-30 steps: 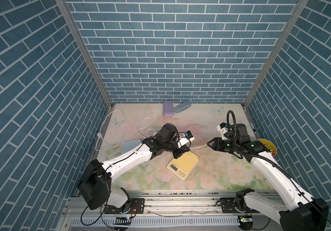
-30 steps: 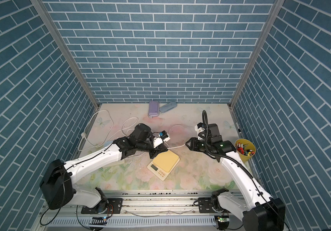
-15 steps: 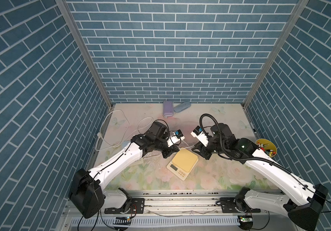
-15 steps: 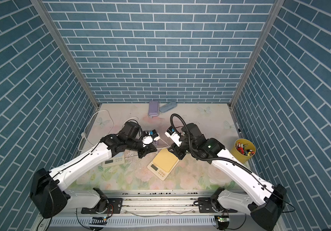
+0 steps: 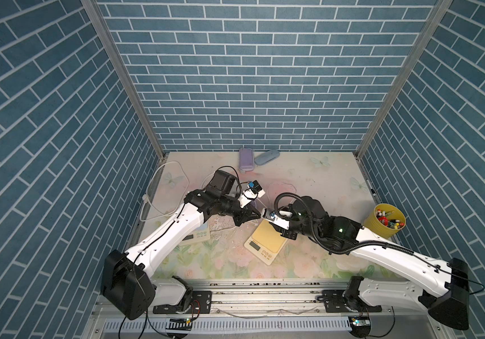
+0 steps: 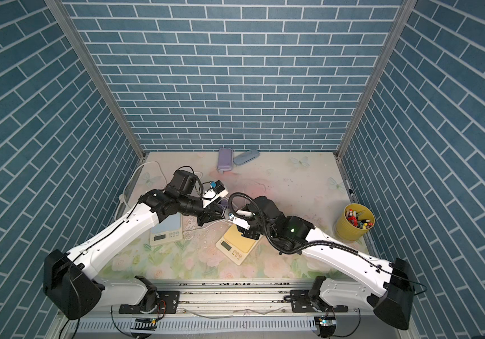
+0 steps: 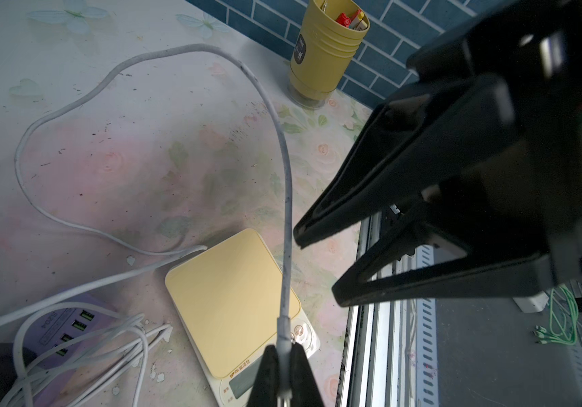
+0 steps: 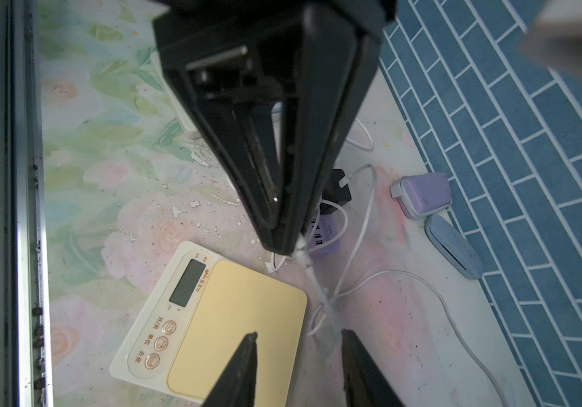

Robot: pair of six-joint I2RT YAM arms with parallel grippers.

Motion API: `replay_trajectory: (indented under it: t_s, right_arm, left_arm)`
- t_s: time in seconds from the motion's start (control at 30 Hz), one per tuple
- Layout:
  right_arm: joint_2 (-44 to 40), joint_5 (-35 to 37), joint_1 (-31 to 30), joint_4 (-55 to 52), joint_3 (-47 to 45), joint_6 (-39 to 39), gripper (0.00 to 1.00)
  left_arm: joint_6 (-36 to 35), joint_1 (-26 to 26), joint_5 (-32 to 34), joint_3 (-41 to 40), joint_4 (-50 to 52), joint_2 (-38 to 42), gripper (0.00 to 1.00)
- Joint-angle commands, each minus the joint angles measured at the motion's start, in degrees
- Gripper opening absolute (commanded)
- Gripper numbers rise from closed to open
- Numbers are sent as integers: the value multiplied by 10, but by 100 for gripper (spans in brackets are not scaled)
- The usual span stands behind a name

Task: Charge the electronic scale
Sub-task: Pick up the charging cable from the center of the board.

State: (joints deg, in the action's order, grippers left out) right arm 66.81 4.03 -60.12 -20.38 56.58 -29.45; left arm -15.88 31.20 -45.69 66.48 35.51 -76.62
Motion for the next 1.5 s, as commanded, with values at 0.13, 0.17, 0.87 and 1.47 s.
replay_trajectory:
  t_s: [0.13, 0.17, 0.87, 1.47]
  right_arm:
    - [43, 53, -31, 9, 37, -97, 36]
    - [47, 57, -35, 7, 42, -101, 35]
    - [96, 77, -53, -10, 92, -157, 33]
    - [126, 96, -53, 11, 93, -176, 0]
  left_arm:
    - [-3, -13, -43, 15, 41, -5, 0]
    - [-4, -14, -46, 14, 44, -8, 0]
    - [19, -43, -83, 14, 68, -47, 0]
    - [12, -43, -109, 11, 77, -32, 0]
